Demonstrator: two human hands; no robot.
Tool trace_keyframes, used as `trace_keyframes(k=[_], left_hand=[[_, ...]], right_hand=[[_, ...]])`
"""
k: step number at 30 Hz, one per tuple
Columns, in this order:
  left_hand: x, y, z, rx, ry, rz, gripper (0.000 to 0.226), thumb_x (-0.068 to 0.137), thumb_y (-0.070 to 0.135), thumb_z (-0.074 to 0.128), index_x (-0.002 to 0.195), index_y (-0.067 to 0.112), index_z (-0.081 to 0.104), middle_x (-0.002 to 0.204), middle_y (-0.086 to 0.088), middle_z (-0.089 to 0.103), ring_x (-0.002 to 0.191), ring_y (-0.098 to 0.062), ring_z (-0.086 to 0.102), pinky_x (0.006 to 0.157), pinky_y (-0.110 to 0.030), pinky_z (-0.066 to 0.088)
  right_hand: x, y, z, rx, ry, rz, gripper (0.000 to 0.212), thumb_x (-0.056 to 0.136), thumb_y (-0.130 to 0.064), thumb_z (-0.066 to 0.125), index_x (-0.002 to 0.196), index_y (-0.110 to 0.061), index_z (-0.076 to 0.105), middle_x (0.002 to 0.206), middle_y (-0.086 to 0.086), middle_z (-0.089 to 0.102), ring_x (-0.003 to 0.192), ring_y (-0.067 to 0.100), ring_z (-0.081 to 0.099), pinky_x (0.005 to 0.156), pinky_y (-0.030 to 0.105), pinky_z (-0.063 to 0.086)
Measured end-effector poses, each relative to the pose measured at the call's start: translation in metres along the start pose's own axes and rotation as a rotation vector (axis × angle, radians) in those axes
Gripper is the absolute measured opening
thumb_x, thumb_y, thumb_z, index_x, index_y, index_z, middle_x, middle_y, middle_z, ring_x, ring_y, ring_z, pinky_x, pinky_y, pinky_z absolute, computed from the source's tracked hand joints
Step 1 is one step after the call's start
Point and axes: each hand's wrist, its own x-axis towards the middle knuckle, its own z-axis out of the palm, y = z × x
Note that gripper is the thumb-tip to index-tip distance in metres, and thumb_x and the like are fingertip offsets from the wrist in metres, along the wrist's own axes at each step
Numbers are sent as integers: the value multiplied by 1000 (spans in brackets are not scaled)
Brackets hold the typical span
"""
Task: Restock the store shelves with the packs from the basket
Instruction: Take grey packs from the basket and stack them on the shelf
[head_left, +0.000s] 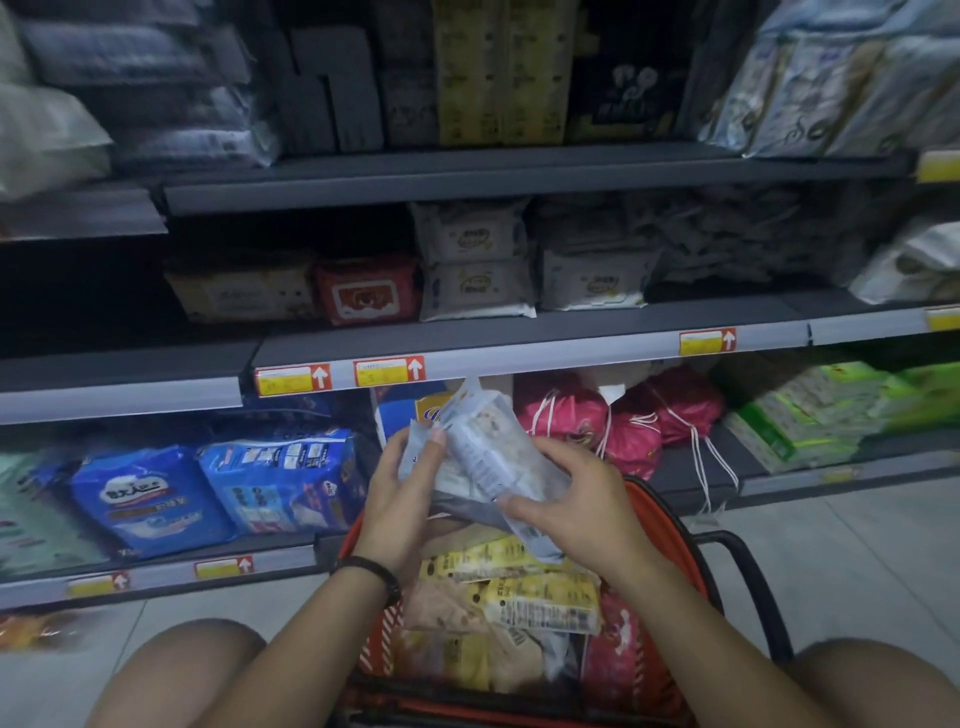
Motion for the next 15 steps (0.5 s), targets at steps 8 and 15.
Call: trace_keyframes(k=[8,15], left_hand=[[1,6,16,26,165,24,36,85,29,84,113,26,61,107,-9,79,89,-28,79,75,-61,63],[10,23,1,-197,225,-10,34,89,38,79,116,30,59,115,-7,71,99,-35,74,69,-63,63]], right_hand=[[13,-7,0,-148,-28,-115,100,67,-63,89,155,-34,52,141,-13,53,132,9,50,114,33,44],[10,-2,3,423,-40,159,92,54,-65,97,135,-46,61,127,-9,74,117,15,72,97,55,61]])
